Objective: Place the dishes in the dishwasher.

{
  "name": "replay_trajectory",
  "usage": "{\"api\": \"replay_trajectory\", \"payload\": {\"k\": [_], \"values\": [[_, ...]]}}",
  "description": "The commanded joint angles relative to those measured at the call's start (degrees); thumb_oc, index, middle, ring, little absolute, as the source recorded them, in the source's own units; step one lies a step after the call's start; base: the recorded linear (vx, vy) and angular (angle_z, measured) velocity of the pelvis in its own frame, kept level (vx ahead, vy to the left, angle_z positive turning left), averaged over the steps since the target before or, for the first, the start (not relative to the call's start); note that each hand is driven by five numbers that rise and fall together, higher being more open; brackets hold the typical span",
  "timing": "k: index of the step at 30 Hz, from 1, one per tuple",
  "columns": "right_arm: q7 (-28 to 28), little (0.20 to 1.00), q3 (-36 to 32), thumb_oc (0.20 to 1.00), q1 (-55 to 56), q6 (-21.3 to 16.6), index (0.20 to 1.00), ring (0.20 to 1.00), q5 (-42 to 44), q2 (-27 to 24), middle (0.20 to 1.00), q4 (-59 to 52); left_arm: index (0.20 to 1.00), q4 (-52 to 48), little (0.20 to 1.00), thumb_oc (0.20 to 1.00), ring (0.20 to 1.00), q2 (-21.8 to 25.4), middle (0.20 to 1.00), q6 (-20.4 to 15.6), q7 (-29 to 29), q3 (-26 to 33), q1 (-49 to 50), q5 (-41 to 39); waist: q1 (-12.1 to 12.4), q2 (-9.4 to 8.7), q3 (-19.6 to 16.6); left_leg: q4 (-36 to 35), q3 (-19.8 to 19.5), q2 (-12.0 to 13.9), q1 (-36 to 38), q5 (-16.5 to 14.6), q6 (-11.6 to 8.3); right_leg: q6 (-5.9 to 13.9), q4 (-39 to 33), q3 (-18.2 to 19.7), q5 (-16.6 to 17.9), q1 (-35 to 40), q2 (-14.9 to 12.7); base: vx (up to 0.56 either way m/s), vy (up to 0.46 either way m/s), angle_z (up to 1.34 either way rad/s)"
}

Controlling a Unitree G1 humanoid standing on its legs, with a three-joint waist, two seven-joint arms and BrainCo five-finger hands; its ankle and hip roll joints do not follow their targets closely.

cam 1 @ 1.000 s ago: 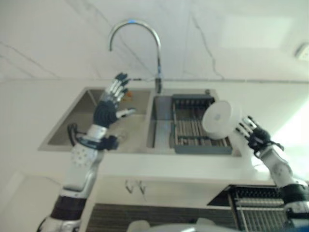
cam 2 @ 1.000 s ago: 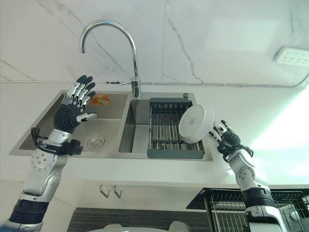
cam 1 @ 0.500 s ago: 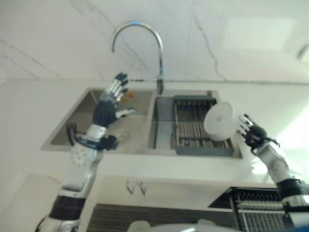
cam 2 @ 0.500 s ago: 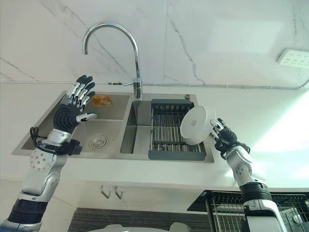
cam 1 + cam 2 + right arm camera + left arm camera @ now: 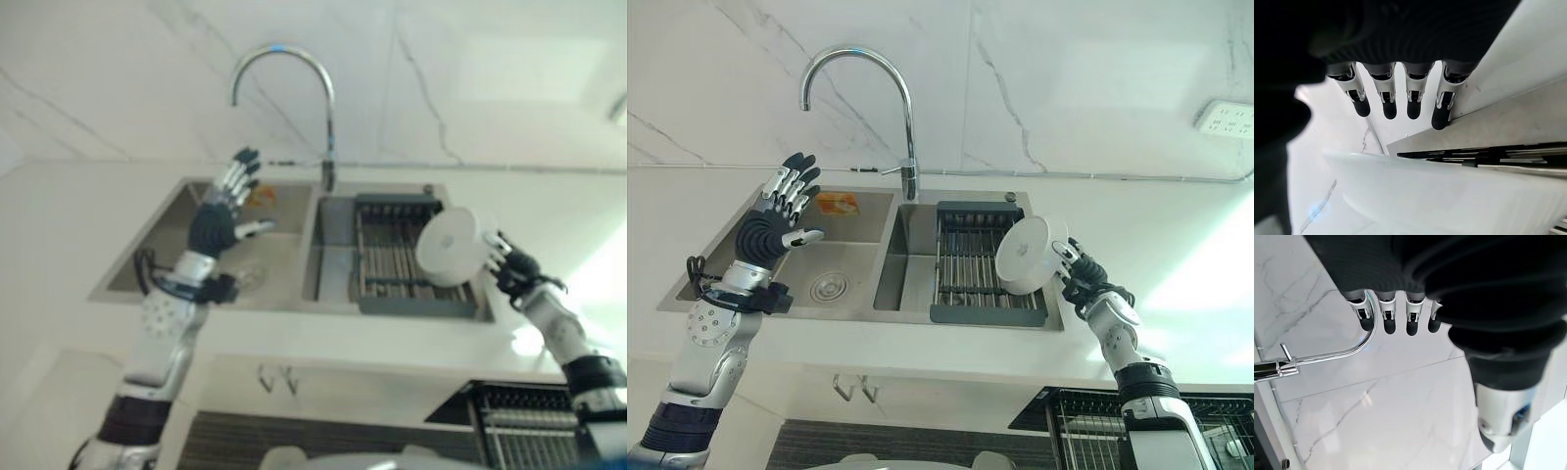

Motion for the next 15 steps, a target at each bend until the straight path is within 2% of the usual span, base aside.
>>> {"api": "replay_trajectory", "payload": {"k": [1, 10, 15], "values": [[1.48, 1.000, 1.77, 1.000, -6.79, -2.25, 1.000, 1.000, -0.30, -0.99, 1.000, 1.83, 1.000, -1.78, 1.000, 1.000, 1.000, 2.81, 1.000, -2.10, -0.16, -1.70, -3.91, -2.50, 1.64, -0.58, 0.31, 4.41, 1.14, 0.41, -1.25, -6.17, 0.24, 3.53, -0.78, -2.70, -3.90, 3.82, -2.95, 0.00, 0.000, 0.00], [2.40, 1.000, 2.43, 1.000, -7.43, -1.33, 1.000, 1.000, -1.05, -1.69, 1.000, 3.06, 1.000, -2.15, 1.000, 1.000, 1.000, 3.28, 1.000, -1.28, -0.39, -1.53, -3.80, -2.64, 1.79, -0.48, 0.52, 4.41, 0.96, 0.55, -1.22, -6.02, 0.02, 3.51, -0.78, -2.93, -4.03, 4.05, -2.96, 0.01, -0.006, 0.03], [3.16, 1.000, 3.51, 1.000, -7.85, 0.36, 1.000, 1.000, -2.50, -2.59, 1.000, 3.48, 1.000, -2.28, 1.000, 1.000, 1.000, 3.81, 1.000, -1.20, -0.32, -1.65, -3.61, -2.75, 2.00, -0.61, 0.72, 4.41, 0.92, 0.77, -1.35, -5.80, -0.14, 3.43, -0.78, -3.18, -4.10, 4.15, -2.93, 0.01, -0.012, 0.05]]}}
